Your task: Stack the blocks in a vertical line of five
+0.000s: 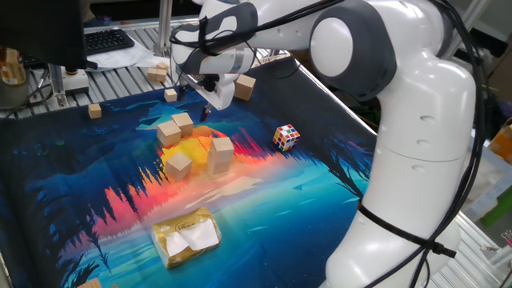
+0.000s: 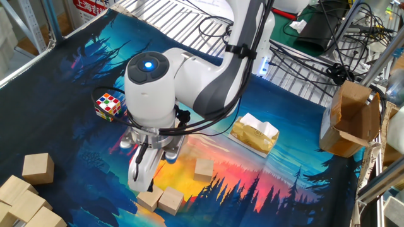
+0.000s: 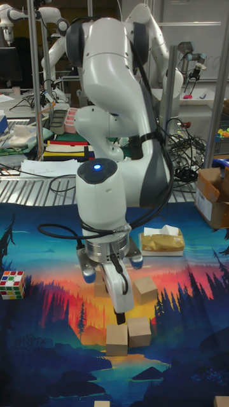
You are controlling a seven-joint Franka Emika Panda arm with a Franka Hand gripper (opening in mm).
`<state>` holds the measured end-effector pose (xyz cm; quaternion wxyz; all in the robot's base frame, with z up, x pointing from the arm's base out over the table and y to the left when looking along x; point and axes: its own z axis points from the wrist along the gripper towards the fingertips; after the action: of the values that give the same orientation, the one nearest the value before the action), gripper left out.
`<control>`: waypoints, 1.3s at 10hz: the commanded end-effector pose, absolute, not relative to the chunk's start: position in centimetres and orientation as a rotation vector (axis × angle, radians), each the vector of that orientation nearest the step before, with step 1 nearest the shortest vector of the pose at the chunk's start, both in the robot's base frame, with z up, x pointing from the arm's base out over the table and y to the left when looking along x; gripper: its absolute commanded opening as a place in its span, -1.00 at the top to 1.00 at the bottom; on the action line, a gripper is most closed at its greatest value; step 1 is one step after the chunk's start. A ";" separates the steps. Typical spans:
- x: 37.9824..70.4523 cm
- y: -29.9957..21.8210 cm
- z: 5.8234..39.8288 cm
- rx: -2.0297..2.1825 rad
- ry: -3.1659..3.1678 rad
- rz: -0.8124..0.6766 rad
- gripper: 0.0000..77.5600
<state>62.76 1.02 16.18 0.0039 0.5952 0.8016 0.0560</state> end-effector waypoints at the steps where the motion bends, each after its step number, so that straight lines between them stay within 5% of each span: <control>1: 62.9 1.0 16.2 1.858 2.502 0.149 -1.00; 13: 62.9 1.0 16.2 1.833 2.531 0.157 -1.00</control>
<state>62.86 1.03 16.03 0.0054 0.5842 0.8101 0.0484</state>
